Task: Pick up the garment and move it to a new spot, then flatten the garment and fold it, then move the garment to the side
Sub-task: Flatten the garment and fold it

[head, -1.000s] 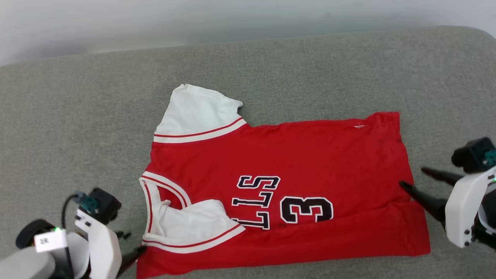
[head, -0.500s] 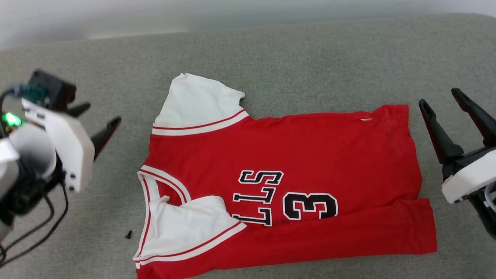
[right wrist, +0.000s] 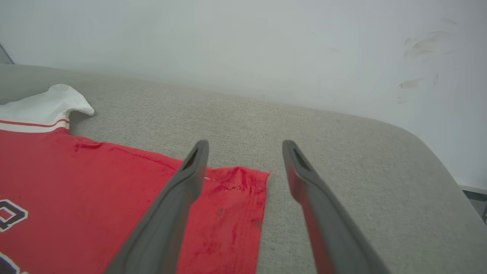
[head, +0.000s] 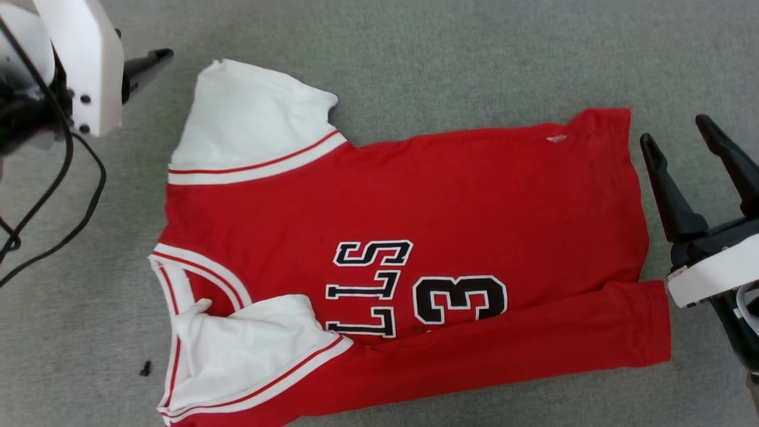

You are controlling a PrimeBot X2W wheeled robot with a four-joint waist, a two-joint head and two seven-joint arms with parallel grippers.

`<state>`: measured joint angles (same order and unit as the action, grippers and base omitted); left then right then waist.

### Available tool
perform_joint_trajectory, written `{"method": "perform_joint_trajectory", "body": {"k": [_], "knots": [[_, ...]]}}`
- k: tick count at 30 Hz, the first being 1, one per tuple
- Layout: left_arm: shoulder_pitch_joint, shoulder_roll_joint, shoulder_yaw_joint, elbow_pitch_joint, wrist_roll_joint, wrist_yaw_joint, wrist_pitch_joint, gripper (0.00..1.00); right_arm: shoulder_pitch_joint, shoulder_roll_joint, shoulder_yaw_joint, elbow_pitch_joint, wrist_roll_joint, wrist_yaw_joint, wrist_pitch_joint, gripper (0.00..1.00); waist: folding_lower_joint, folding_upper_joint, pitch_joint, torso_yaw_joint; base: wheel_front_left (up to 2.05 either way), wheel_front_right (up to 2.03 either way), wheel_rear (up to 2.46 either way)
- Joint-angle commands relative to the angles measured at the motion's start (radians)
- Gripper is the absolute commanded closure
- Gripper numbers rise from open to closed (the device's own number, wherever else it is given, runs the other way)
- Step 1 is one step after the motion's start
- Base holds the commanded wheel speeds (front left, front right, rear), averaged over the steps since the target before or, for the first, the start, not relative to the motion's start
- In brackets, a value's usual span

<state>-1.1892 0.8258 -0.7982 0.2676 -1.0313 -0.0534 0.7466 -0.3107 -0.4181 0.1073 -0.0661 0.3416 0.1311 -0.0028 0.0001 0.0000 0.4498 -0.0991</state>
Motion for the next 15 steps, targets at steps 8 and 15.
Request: {"method": "perform_joint_trajectory", "body": {"k": [8,15], "knots": [[-0.123,-0.069,-0.038,0.098,0.013,-0.004,0.123,0.00,-0.047,0.011,0.003,-0.028,-0.012,-0.001,0.003,0.00,-0.0001,0.0000,0.124,-0.047,0.00,0.00,0.00],[-0.116,-0.103,-0.089,0.193,0.037,-0.019,0.152,0.00,-0.078,0.017,0.024,-0.014,-0.016,-0.001,-0.007,0.00,-0.0001,0.0000,0.162,-0.062,0.00,0.00,0.00]]}}
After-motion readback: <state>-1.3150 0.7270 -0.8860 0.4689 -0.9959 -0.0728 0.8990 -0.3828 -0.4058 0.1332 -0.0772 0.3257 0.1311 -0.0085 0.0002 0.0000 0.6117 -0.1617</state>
